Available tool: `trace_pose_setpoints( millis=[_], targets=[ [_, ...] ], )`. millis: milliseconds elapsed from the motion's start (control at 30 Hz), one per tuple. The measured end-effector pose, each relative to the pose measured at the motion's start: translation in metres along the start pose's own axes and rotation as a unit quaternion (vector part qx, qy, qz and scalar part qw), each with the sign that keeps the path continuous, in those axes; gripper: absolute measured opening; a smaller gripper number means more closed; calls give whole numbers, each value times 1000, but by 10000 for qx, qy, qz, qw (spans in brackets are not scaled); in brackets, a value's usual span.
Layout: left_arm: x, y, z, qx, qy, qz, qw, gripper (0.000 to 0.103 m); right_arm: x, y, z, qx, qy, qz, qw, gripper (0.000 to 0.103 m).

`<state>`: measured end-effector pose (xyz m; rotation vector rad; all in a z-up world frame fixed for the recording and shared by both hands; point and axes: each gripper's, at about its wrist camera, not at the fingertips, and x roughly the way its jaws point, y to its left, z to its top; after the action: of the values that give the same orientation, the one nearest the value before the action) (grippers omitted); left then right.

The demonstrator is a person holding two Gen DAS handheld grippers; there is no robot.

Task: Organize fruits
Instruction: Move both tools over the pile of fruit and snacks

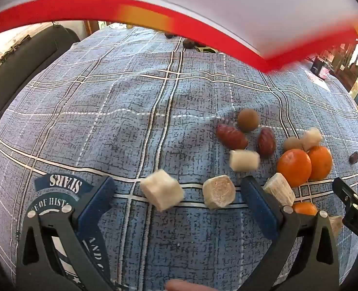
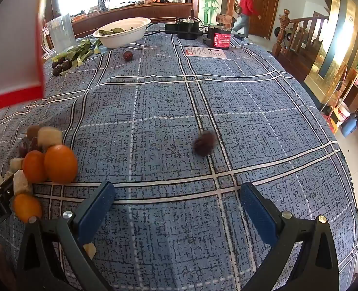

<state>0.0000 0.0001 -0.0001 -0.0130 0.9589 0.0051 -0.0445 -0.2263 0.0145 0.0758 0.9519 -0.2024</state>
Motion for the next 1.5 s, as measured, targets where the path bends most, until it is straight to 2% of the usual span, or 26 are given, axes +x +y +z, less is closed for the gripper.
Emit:
trace_pose_setpoints(
  millis=[1233, 1300, 1333, 1433, 1500],
  targets=[
    [0, 1, 0, -5, 0, 8, 10000, 103, 0, 0, 0, 41, 13, -45, 10000, 103],
    [-4, 2, 0, 0, -23, 61, 10000, 103, -2, -3, -2, 38, 7, 29, 10000, 99],
    [-11, 3, -3, 1, -204, 58, 9998, 102, -9, -5, -2, 51, -102, 79, 9999, 97],
    [-41, 5, -5, 94, -700, 113, 9974, 101, -48, -2, -5, -75, -1200, 257, 9924, 96],
    [-63, 7, -6, 151, -997, 104, 9948, 101, -61, 0, -5, -186, -1442, 481, 9882, 96]
  ],
)
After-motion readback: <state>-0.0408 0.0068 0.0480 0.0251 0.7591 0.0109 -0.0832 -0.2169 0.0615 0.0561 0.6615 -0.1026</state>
